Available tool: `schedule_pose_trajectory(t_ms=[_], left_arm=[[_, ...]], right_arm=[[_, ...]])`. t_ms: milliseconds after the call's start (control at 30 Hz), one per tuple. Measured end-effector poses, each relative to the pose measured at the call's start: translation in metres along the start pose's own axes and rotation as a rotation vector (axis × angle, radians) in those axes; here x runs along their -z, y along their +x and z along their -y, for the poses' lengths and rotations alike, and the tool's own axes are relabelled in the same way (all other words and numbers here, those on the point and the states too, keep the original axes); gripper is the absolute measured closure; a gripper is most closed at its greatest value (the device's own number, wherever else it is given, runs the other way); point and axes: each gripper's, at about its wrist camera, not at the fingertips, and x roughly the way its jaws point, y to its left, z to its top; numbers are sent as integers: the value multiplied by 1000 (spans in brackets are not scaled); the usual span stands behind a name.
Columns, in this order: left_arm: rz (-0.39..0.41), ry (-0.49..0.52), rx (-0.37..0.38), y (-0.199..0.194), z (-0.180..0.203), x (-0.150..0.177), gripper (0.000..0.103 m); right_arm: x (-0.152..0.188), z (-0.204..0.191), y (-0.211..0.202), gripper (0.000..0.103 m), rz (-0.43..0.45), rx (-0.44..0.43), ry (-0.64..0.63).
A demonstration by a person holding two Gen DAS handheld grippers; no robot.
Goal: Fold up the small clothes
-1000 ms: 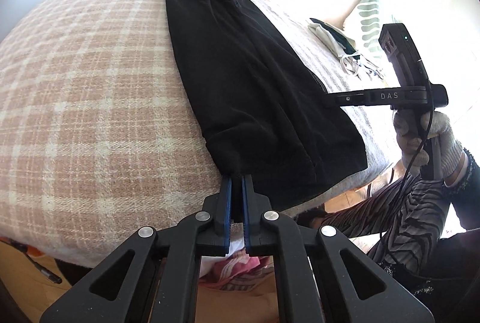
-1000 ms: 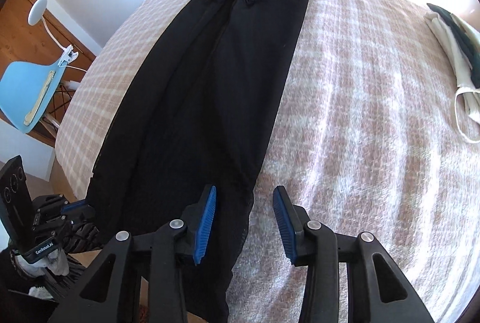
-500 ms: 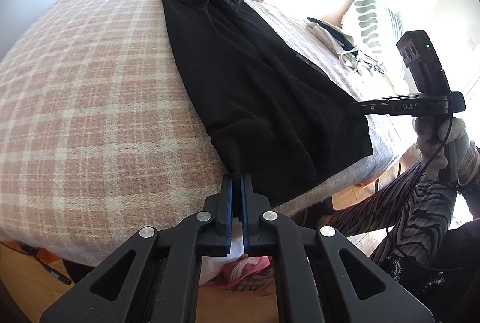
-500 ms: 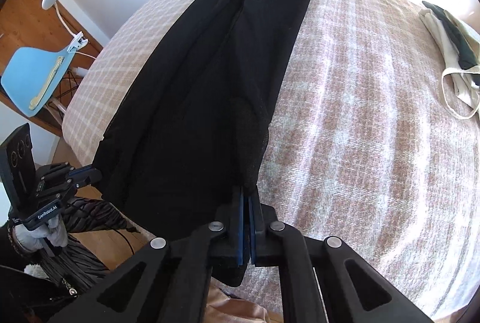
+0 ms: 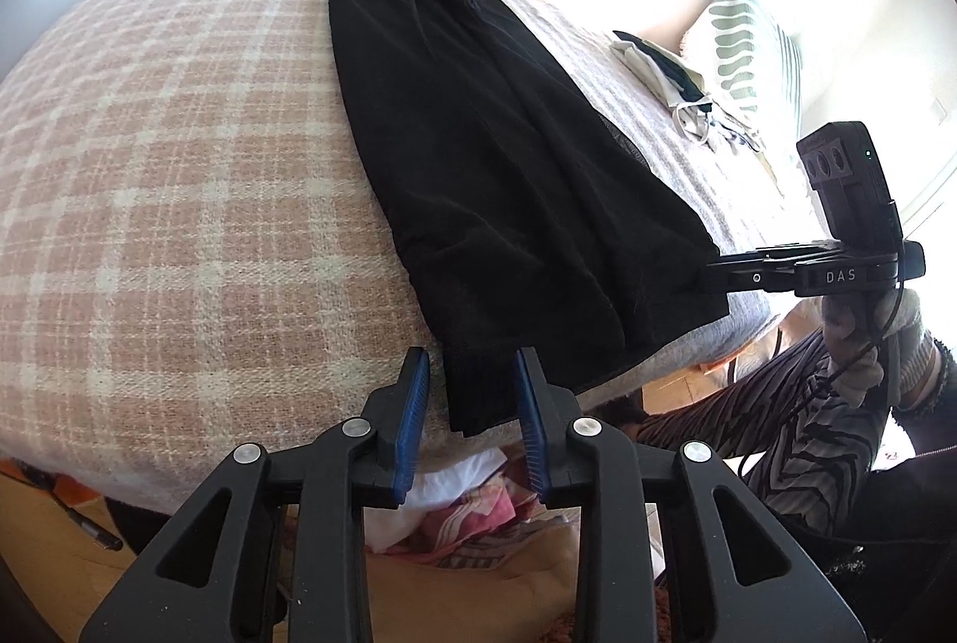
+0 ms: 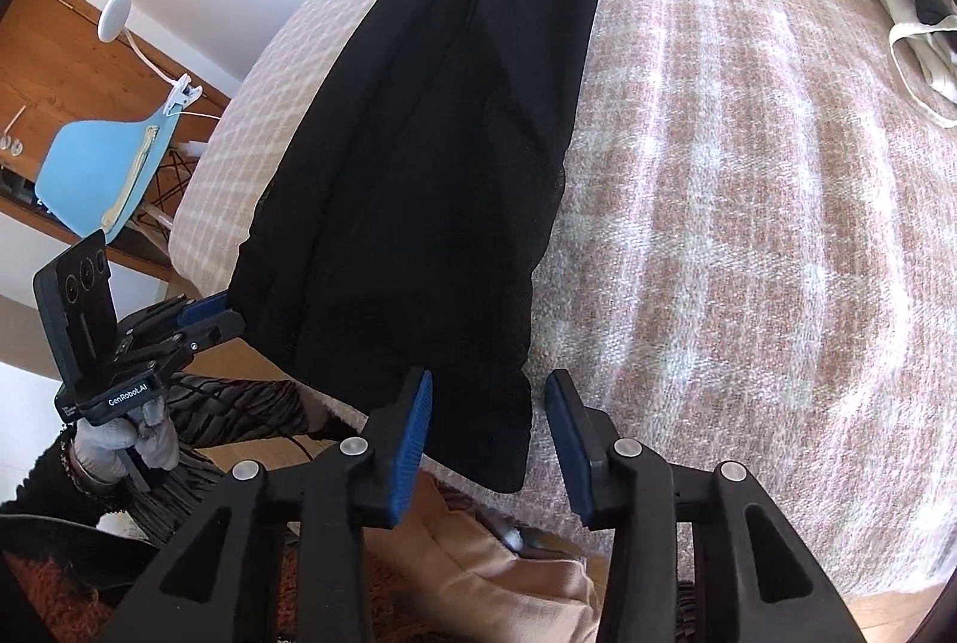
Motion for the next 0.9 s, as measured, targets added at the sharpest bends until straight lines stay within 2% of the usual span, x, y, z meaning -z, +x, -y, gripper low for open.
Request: schedule_pose_trajectory(t_ms=[33, 67, 100, 167, 367, 533, 900], left_arm=[[-2, 1, -3, 1, 0, -2, 79], [-6, -1, -3, 2, 0, -2, 97], [-15, -6, 3, 3, -1, -2, 100], [-12, -9, 17, 2, 0, -2, 100], [32, 3, 43, -15, 5, -13, 100], [57, 21, 48, -22, 10, -27, 100], [122, 54, 24, -26, 6, -78, 100]], right_arm=[[0, -2, 1, 76, 5, 3, -10], [0, -3, 2, 88, 2, 5, -16], [0, -3, 4, 98, 3, 8, -18], [1, -1, 4, 101, 11, -13, -16], [0, 16, -6, 101, 40, -117, 66], [-6, 15, -15, 101, 76, -171, 85], [-42, 18, -32, 101, 173, -214, 123]])
